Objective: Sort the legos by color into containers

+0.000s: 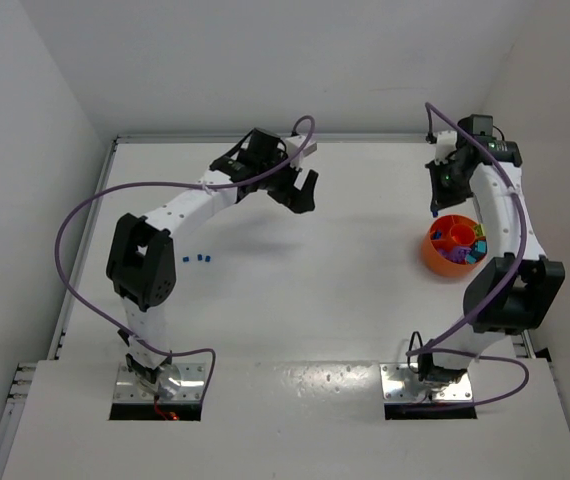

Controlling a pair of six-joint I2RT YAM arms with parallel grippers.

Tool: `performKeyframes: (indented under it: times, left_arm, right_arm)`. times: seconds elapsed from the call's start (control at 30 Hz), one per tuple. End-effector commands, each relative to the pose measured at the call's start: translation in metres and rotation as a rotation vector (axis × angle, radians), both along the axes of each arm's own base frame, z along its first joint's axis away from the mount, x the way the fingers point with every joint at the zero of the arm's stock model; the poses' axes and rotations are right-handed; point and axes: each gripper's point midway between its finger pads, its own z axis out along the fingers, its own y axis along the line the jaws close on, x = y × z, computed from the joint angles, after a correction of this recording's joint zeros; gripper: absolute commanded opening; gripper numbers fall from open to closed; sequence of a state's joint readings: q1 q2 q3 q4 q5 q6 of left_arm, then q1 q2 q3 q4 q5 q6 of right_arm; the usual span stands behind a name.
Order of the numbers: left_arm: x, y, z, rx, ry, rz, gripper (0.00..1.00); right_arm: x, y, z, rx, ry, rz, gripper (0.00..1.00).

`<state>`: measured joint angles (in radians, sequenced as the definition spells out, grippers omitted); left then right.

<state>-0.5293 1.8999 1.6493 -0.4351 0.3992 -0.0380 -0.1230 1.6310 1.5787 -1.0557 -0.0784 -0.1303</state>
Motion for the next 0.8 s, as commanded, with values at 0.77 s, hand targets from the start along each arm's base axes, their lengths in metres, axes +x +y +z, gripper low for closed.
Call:
performKeyframes:
  times: [0.77]
  left_arm:
    - [0.027,0.028,-0.011,-0.001,0.071,0.111,0.99]
  right_arm:
    - [0.018,-0.048,-0.051,-0.222,0.124,-0.047,0.00]
